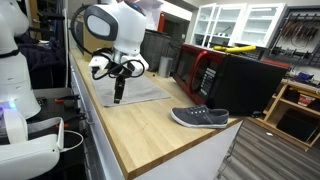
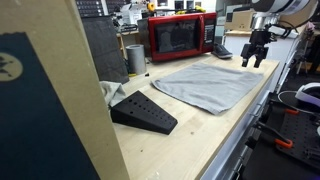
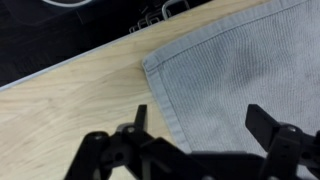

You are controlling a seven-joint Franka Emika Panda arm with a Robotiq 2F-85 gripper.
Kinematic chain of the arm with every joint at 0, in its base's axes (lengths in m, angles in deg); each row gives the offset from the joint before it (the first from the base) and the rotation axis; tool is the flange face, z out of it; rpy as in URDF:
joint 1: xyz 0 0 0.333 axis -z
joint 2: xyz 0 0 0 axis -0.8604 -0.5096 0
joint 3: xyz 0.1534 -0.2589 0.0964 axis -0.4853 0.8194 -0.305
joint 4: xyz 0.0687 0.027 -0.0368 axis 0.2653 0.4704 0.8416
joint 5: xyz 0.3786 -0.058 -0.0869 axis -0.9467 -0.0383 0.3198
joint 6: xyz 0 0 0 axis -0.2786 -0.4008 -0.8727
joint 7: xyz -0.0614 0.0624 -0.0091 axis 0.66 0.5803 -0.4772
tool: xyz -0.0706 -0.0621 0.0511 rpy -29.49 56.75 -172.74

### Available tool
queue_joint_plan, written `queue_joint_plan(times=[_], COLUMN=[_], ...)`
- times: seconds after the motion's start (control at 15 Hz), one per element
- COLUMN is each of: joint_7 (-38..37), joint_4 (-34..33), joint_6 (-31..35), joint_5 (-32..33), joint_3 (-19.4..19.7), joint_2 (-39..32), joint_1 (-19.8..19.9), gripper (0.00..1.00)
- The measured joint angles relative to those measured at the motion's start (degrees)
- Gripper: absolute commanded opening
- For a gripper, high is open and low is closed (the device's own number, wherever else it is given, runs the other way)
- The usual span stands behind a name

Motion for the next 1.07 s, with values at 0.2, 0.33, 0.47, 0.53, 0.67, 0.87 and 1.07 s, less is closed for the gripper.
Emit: queue_joint_plan(times=[0.2,0.33,0.47,0.53,0.67,0.87,1.07], joint_7=[0.57,1.19,1.19,1.19,1.19,1.18,1.18], joint_4=[0.78,1.28,1.74,1.95,2.20,2.27,2.27], joint_6=[-0.81,-0.81,-0.80,-0.77,-0.68,-0.64,-0.63], joint_5=[-0.19,-0.48,-0.49,-0.49,-0.54,-0.60,-0.85], joint_3=[0.41,0.44,0.48,0.54,0.81,1.09,1.57], joint_2=[0.78,0.81,0.80,0.76,0.49,-0.16,-0.53], joint_1=[0.43,0.43,0.43,0.43,0.46,0.98,1.71], gripper=[1.00,1.00,1.00,1.00,1.00,1.00,0.72])
